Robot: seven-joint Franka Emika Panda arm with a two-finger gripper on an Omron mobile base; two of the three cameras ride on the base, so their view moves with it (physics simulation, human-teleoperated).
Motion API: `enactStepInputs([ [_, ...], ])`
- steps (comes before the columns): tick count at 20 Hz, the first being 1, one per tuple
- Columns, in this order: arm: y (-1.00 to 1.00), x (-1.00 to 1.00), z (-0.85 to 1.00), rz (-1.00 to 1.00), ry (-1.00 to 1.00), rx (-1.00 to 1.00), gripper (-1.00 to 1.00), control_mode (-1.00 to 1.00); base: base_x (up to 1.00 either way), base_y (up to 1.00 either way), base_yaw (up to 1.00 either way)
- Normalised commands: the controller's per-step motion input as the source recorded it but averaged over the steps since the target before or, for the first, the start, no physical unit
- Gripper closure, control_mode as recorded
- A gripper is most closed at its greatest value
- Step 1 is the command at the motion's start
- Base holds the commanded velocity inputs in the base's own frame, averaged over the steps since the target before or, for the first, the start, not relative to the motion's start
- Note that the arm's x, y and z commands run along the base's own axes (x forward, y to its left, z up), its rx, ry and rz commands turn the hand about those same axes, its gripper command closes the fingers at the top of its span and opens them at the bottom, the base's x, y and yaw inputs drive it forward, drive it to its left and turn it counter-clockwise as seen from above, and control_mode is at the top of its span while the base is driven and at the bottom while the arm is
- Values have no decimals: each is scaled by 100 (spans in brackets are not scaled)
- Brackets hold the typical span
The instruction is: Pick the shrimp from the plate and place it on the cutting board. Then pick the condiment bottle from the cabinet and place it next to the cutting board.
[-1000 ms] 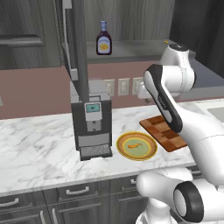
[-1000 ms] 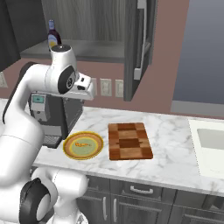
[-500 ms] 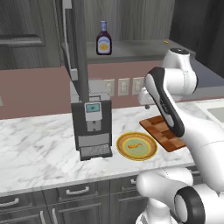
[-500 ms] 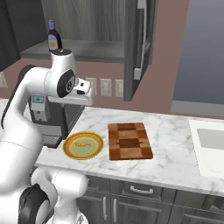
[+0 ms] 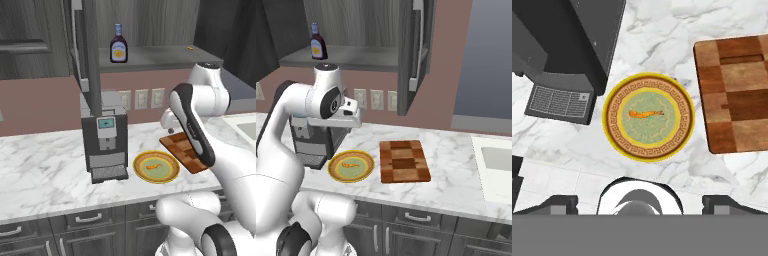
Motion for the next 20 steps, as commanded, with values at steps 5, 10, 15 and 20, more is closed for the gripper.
enactStepInputs([
  [5, 0, -15, -12, 9, 6, -3, -100, -100, 0, 0, 0],
  [10, 0, -8, -9, 11, 8, -10, -100, -100, 0, 0, 0],
  [15, 0, -5, -8, 12, 4, -9, -100, -100, 0, 0, 0],
  [20, 0, 0, -8, 15, 0, 0, -100, -100, 0, 0, 0],
])
